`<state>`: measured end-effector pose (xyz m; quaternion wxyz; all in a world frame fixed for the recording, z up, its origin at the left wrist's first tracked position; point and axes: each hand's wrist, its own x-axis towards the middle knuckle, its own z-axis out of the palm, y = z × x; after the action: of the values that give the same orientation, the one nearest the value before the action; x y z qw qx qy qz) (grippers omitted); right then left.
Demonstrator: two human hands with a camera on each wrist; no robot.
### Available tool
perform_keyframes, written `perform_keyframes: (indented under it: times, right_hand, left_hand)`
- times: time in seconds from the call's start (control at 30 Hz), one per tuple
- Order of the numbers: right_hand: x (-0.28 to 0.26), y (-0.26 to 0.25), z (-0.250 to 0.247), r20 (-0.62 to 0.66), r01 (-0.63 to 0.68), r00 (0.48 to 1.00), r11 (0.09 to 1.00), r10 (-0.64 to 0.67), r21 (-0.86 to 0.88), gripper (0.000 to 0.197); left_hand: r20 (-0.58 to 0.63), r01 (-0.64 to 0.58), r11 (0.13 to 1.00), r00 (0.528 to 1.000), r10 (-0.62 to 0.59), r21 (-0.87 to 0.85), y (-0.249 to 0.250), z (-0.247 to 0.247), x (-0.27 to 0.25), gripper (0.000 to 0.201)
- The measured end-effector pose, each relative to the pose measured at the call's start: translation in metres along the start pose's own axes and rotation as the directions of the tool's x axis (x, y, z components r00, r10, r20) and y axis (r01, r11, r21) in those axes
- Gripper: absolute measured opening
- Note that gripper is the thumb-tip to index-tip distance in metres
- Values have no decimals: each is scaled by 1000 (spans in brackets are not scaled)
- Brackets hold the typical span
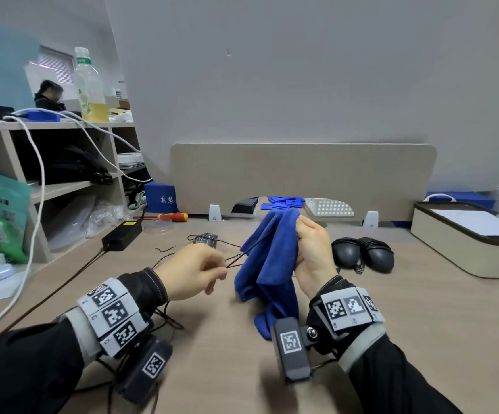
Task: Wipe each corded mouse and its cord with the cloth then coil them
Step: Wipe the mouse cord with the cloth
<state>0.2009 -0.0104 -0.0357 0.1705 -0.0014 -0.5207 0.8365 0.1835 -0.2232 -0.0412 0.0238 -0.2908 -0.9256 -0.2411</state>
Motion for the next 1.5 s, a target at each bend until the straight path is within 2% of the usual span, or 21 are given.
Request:
perform_keyframes:
  times: [0.1, 0.17, 0.3, 0.37, 0.47, 0.53, 0.67, 0.8, 0.9, 1.07, 1.1, 1.17, 1.23, 1.27, 1.37, 1.5]
  right_hand:
    - [1, -3, 0, 19, 31, 999, 999, -31, 24, 18]
    - [2, -2, 1, 30, 55, 998, 998, -56, 22, 23]
    - [1, 2, 5, 63, 97, 994, 994, -94, -58, 26]
    - [0, 5, 7, 69, 103, 993, 990, -97, -96, 24]
    - [-2, 6, 9, 73, 110, 992, 985, -101, -136, 24]
    - [-1, 6, 8, 77, 119, 991, 980, -108, -162, 26]
    - [1, 7, 6, 68, 99, 994, 980, -89, -173, 23]
    - [2, 0, 1, 45, 70, 997, 995, -67, -72, 19]
    - [7, -3, -2, 18, 87, 996, 996, -86, -34, 21]
    - [1, 7, 7, 56, 97, 994, 993, -94, -68, 25]
    - [0, 8, 7, 64, 98, 994, 992, -93, -77, 26]
    - [1, 8, 8, 58, 115, 992, 988, -110, -99, 24]
    - [0, 7, 7, 63, 110, 993, 988, -104, -112, 22]
    - [0, 7, 7, 76, 102, 993, 988, -93, -115, 22]
    - [-1, 9, 7, 100, 85, 992, 988, -72, -130, 23]
    - [-3, 8, 6, 185, 34, 983, 997, -19, -76, 22]
  left_hand:
    - [6, 43, 996, 999, -44, 74, -11, -5, -9, 24]
    - [20, 61, 992, 998, -64, 107, -12, -9, -10, 25]
    - [4, 116, 980, 993, -119, 159, -15, -12, 0, 19]
    - [-63, 95, 994, 994, -92, 45, -7, -8, 7, 15]
    - [-106, -9, 968, 994, -18, -249, 18, 1, 14, 21]
    - [-109, -47, 955, 994, 15, -291, 31, 3, 17, 24]
    - [-107, -141, 982, 986, 128, -123, 36, 7, 15, 30]
    - [-88, -204, 977, 974, 208, 56, 21, 5, 7, 35]
    - [-38, -150, 980, 987, 156, 133, 8, 2, -2, 38]
    - [44, 12, 983, 999, -21, 183, -2, -3, 0, 23]
    - [34, 24, 990, 999, -29, 136, 0, -3, 2, 20]
    - [-19, 10, 990, 1000, -13, -138, 10, 0, 7, 14]
    - [-97, -5, 921, 995, -36, -389, 25, 1, 13, 15]
    - [-136, -11, 895, 989, -55, -446, 32, 1, 15, 16]
    - [-227, -53, 897, 972, -54, -439, 41, 3, 22, 17]
    - [-295, -42, 880, 949, -113, -472, 40, 3, 22, 17]
